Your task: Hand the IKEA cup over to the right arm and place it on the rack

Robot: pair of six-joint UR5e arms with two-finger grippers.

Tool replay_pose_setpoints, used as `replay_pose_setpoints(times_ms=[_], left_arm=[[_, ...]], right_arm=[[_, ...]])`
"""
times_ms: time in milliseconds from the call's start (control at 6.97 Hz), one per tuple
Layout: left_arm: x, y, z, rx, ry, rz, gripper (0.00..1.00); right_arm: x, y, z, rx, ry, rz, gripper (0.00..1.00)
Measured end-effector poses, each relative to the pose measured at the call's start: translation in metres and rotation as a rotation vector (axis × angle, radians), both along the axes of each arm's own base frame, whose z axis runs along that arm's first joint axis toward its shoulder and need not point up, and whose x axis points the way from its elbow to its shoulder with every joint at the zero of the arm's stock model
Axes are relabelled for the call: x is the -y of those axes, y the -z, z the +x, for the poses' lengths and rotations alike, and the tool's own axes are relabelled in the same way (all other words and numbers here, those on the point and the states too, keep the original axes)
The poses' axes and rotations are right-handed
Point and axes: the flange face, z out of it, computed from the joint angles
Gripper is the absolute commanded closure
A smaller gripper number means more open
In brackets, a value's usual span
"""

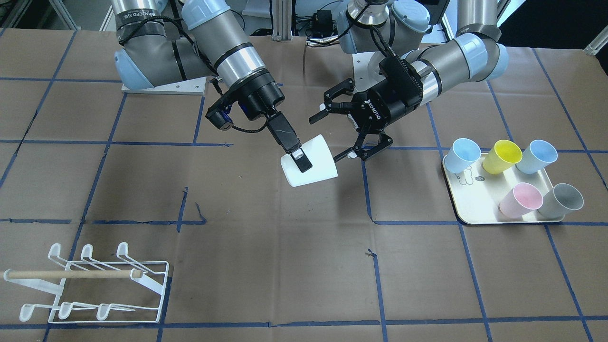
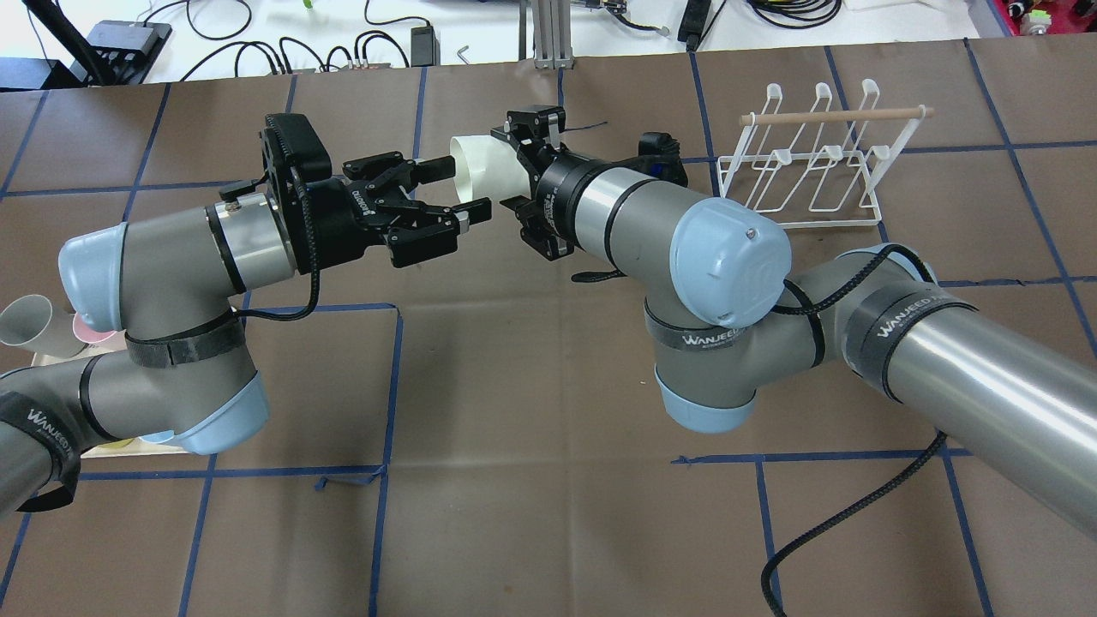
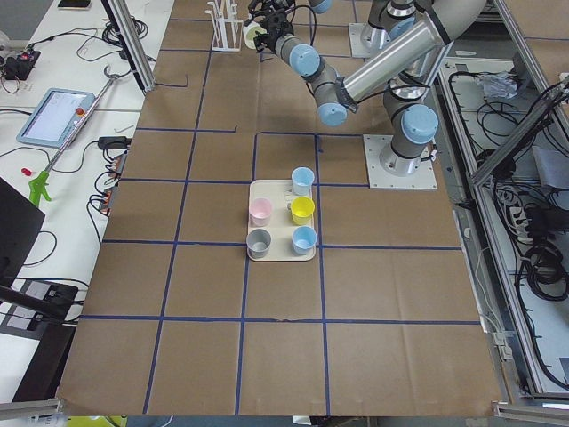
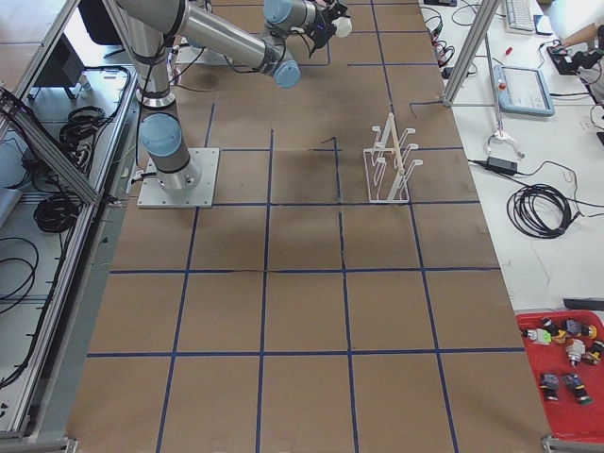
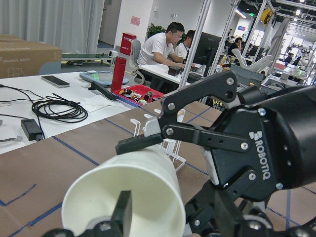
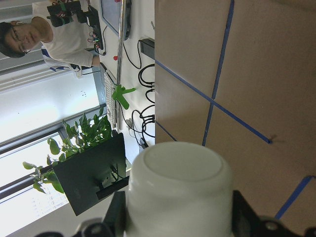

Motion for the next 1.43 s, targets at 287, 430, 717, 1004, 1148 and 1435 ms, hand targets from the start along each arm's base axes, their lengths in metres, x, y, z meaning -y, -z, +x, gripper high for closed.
replay_pose_setpoints(times_ms=[287,430,717,1004,1148,1435], left_arm=[[0.01,-0.005,0.043,-0.013,-0.105,0.018,0.01],[0.016,-0.007,0.057,-0.026,-0.192,0.089,0.01],[0.048,-0.013,0.077,0.015,-0.449,0.29,0.01],[0.089,-0.039,0.067,0.238,-0.684,0.522,0.01],[0.102,-0.059,0.049,0.401,-0.748,0.628,0.01],[0.101,-0.094,0.026,0.628,-0.789,0.882,0.01]], right_arm=[[0.015,0.004,-0.014,0.001,0.028,-0.016,0.78],[0.03,0.007,-0.032,0.005,0.063,-0.046,0.79],[0.065,0.001,-0.069,-0.082,0.087,-0.171,0.86],[0.103,-0.005,-0.105,-0.276,0.057,-0.317,0.91],[0.117,-0.006,-0.13,-0.388,0.043,-0.38,0.91],[0.138,-0.001,-0.184,-0.66,0.008,-0.476,0.91]])
